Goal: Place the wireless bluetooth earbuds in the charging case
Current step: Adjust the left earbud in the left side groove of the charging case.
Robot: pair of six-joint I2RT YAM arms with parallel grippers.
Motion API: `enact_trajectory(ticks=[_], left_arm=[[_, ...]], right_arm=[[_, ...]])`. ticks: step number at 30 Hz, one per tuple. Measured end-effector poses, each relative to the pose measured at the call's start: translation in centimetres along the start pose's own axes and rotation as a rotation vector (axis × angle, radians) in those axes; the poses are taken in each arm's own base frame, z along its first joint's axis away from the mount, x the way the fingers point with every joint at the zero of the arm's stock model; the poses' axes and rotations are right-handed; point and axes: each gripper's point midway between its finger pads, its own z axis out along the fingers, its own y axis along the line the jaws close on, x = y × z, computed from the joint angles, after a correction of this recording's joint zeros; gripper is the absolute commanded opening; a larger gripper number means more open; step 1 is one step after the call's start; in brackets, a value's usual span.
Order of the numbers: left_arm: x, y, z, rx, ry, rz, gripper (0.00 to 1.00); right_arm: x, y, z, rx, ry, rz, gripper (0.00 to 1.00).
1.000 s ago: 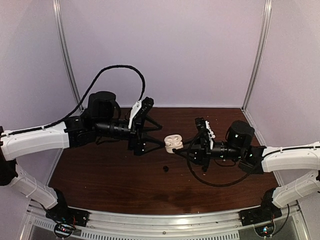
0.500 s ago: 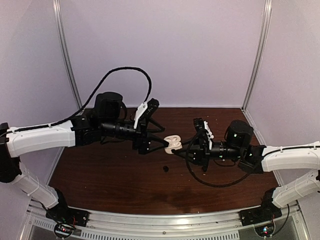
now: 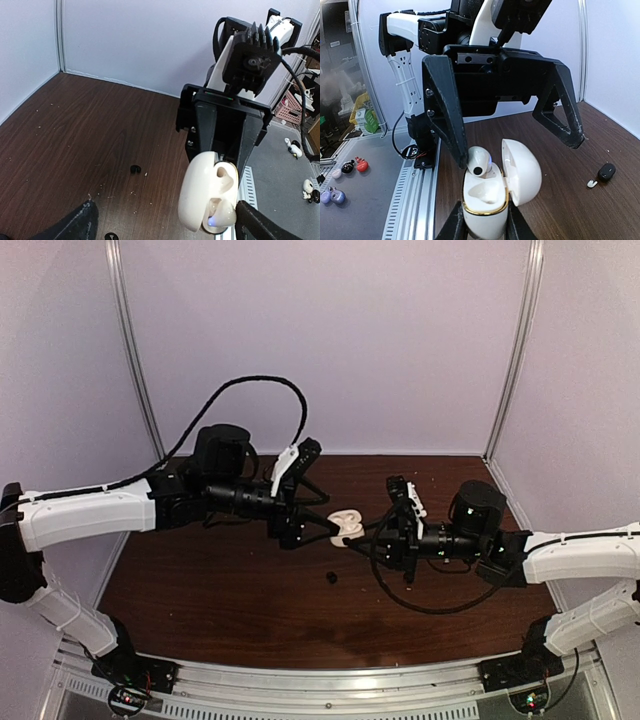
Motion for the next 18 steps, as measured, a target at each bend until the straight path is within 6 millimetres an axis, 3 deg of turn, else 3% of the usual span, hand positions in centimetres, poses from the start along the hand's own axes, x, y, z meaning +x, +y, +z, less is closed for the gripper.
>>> enact_trajectory(ticks=[6, 12, 18], left_arm=[[-0.3, 0.2, -0.4, 0.011, -0.018, -0.017, 0.98], [-0.6, 0.5, -2.4, 0.024, -0.078, -0.032, 0.96], [-1.1, 0.2, -2.7, 0.053, -0.095, -0.024, 0.93]], right_arm=[[-0.4, -0.3, 0.0, 0.013, -0.014, 0.002, 0.00], [-0.8, -0.9, -0.5, 0.033, -0.043, 0.012, 0.00], [-0.9, -0.8, -0.6, 0.025, -0.050, 0.019, 0.00]])
